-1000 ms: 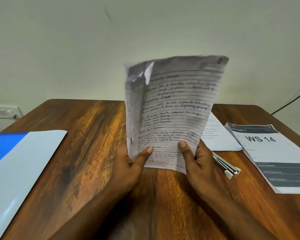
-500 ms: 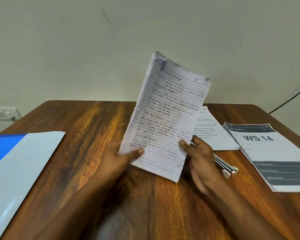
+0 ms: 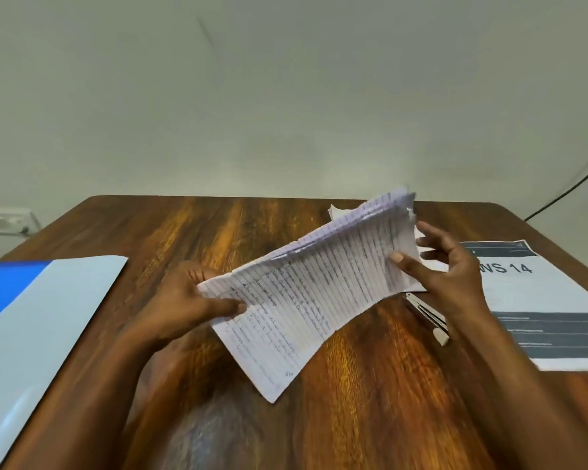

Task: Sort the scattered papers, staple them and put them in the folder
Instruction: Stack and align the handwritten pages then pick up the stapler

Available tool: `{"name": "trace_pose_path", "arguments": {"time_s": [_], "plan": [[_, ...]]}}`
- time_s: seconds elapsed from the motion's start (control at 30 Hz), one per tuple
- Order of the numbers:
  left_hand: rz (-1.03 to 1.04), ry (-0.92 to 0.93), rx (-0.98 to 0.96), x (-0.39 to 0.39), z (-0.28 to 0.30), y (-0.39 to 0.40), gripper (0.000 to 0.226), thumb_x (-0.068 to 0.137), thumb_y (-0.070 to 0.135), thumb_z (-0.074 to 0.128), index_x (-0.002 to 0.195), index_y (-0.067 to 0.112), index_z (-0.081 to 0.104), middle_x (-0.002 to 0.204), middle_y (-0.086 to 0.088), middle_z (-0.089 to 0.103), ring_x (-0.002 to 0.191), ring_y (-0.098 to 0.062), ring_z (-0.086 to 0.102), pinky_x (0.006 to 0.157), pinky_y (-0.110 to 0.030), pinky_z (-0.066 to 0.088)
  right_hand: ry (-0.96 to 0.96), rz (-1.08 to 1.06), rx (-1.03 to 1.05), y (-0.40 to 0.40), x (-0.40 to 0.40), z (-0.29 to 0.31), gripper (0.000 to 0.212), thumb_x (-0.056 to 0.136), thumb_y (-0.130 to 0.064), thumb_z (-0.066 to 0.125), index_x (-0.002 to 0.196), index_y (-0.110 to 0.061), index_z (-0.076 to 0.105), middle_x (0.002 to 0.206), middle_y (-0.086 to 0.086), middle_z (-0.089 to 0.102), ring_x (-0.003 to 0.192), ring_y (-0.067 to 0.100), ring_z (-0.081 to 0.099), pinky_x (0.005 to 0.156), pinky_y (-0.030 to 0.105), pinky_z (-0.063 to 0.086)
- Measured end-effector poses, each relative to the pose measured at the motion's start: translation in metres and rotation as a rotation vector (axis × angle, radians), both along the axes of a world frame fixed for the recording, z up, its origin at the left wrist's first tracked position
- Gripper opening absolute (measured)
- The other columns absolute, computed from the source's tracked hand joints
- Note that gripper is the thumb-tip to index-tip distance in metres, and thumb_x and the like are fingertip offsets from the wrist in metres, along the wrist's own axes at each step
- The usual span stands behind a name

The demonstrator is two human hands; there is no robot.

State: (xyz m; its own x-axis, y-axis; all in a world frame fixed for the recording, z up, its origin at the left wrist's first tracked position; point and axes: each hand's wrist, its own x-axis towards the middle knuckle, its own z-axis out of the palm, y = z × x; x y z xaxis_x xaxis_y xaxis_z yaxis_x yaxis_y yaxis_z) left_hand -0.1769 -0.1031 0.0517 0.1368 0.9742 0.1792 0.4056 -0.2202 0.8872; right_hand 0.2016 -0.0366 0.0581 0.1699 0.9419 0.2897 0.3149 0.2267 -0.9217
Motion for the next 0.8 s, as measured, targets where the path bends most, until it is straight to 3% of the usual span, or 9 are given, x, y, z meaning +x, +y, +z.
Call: {"name": "trace_pose_path", "arguments": {"time_s": [0.07, 0.13, 0.23, 0.37, 0.5, 0.6, 0.67, 0.8], "plan": [[-0.015, 0.019, -0.035, 0.001, 0.003, -0.002, 0.006, 0.082, 0.004, 0.086, 0.087, 0.004, 0.082, 0.094, 0.003, 0.083, 0.087, -0.019, 0.081, 0.074, -0.030, 0.066, -0.021, 0.101, 0.013, -0.005, -0.001, 0.003, 0.059, 0.065, -0.057, 0.081, 0.118, -0.034, 0.070, 0.111, -0.013, 0.074, 0.107, 0.013, 0.070, 0.078, 0.039, 0.064], [-0.039, 0.034, -0.081, 0.002, 0.006, -0.007, 0.007, 0.085, -0.005, 0.078, 0.090, 0.000, 0.080, 0.092, 0.005, 0.083, 0.085, -0.017, 0.081, 0.070, -0.025, 0.065, -0.028, 0.182, -0.003, -0.009, -0.004, 0.005, 0.044, 0.064, -0.053, 0.080, 0.101, -0.033, 0.072, 0.100, -0.017, 0.077, 0.099, 0.009, 0.074, 0.071, 0.029, 0.064], [0.012, -0.050, -0.110, 0.001, 0.011, -0.011, 0.013, 0.085, -0.008, 0.076, 0.094, 0.001, 0.077, 0.088, 0.004, 0.083, 0.082, -0.015, 0.081, 0.068, -0.022, 0.064, 0.015, 0.233, 0.016, -0.011, -0.005, 0.010, 0.031, 0.067, -0.040, 0.079, 0.094, -0.026, 0.074, 0.090, -0.019, 0.079, 0.088, 0.005, 0.076, 0.061, 0.019, 0.060], [0.219, -0.476, -0.100, 0.003, 0.005, -0.001, 0.032, 0.083, 0.006, 0.078, 0.115, 0.007, 0.075, 0.108, -0.011, 0.081, 0.101, -0.031, 0.079, 0.092, -0.056, 0.061, 0.196, 0.241, 0.005, -0.011, -0.002, 0.011, 0.025, 0.075, -0.022, 0.080, 0.100, -0.018, 0.076, 0.098, -0.007, 0.081, 0.090, 0.013, 0.078, 0.063, 0.023, 0.062], [0.265, -0.829, -0.103, 0.024, -0.012, 0.005, 0.037, 0.086, 0.010, 0.075, 0.123, 0.011, 0.073, 0.125, -0.015, 0.076, 0.115, -0.038, 0.073, 0.102, -0.061, 0.054, 0.388, 0.263, -0.063, -0.009, -0.016, -0.004, 0.021, 0.088, -0.009, 0.074, 0.109, -0.012, 0.074, 0.108, 0.003, 0.080, 0.098, 0.021, 0.077, 0.075, 0.036, 0.066], [0.181, -0.825, -0.128, 0.037, -0.019, 0.006, 0.036, 0.087, 0.004, 0.071, 0.122, 0.012, 0.070, 0.128, -0.016, 0.074, 0.119, -0.037, 0.072, 0.104, -0.064, 0.053, 0.415, 0.219, -0.063, -0.010, -0.033, -0.016, 0.019, 0.090, -0.014, 0.074, 0.108, -0.015, 0.071, 0.105, 0.000, 0.080, 0.097, 0.018, 0.077, 0.075, 0.036, 0.065], [0.210, -0.758, -0.100, 0.038, -0.019, 0.005, 0.035, 0.087, 0.002, 0.072, 0.120, 0.013, 0.070, 0.122, -0.013, 0.077, 0.114, -0.034, 0.074, 0.097, -0.059, 0.059, 0.365, 0.185, -0.051, -0.009, -0.039, -0.023, 0.017, 0.090, -0.019, 0.074, 0.107, -0.020, 0.071, 0.103, -0.005, 0.080, 0.095, 0.014, 0.077, 0.075, 0.037, 0.064], [0.325, -0.592, 0.074, 0.035, -0.017, 0.002, 0.033, 0.077, 0.020, 0.079, 0.110, 0.020, 0.073, 0.111, -0.002, 0.080, 0.105, -0.024, 0.077, 0.087, -0.046, 0.063, 0.173, 0.177, 0.021, -0.008, -0.037, -0.026, 0.016, 0.091, -0.020, 0.075, 0.104, -0.028, 0.071, 0.099, -0.017, 0.079, 0.095, 0.005, 0.076, 0.071, 0.027, 0.064]]}}
